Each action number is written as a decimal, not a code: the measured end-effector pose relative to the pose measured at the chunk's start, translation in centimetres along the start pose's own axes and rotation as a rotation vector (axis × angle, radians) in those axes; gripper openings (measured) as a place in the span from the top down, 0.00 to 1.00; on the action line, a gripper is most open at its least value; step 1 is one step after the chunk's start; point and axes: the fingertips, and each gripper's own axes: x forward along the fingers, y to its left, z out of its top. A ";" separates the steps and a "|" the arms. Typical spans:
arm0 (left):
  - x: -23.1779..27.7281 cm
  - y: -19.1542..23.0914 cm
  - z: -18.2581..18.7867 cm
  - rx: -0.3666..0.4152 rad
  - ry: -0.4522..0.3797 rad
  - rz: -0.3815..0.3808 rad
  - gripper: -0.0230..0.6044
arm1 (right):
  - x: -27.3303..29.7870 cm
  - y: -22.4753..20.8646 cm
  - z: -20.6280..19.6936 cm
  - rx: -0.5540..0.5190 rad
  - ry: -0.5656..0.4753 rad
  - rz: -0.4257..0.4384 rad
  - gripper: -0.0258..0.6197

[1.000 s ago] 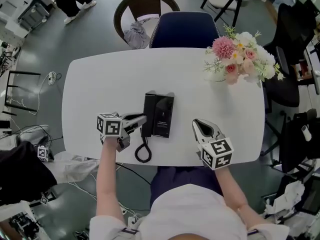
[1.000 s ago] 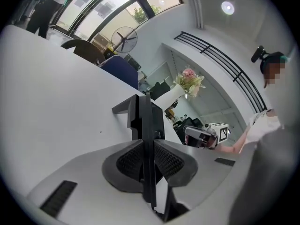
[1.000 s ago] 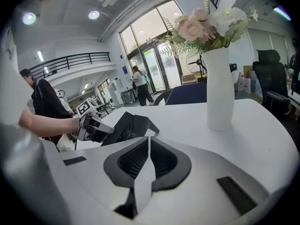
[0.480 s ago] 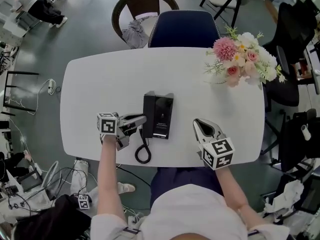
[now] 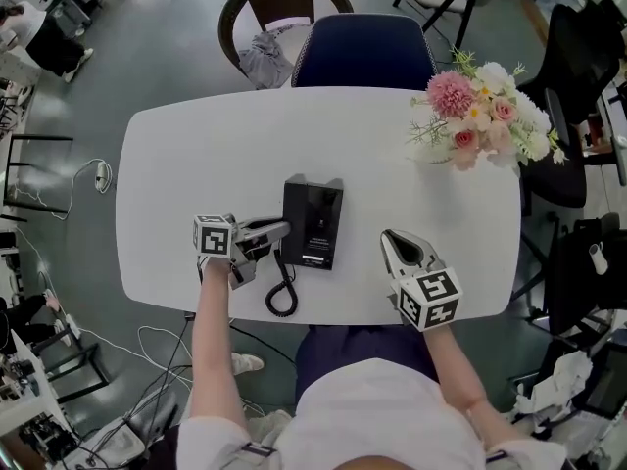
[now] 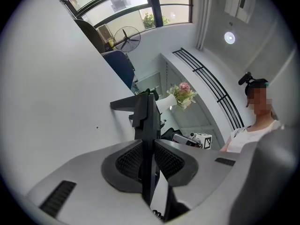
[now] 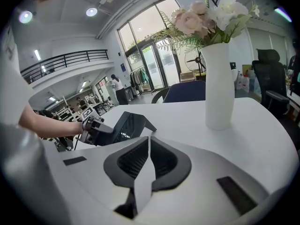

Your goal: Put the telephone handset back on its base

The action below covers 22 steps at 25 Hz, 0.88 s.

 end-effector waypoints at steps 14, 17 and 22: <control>-1.7 0.1 0.8 -0.035 -0.214 0.184 0.58 | -0.5 1.9 0.1 -0.027 -0.034 0.026 0.90; -4.0 -0.6 0.5 0.027 -0.280 0.257 0.56 | -0.9 2.6 0.0 -0.030 -0.047 0.026 0.90; -5.9 -4.0 -1.1 0.121 -0.305 0.309 0.48 | -1.4 3.8 -0.5 -0.044 -0.069 0.033 0.90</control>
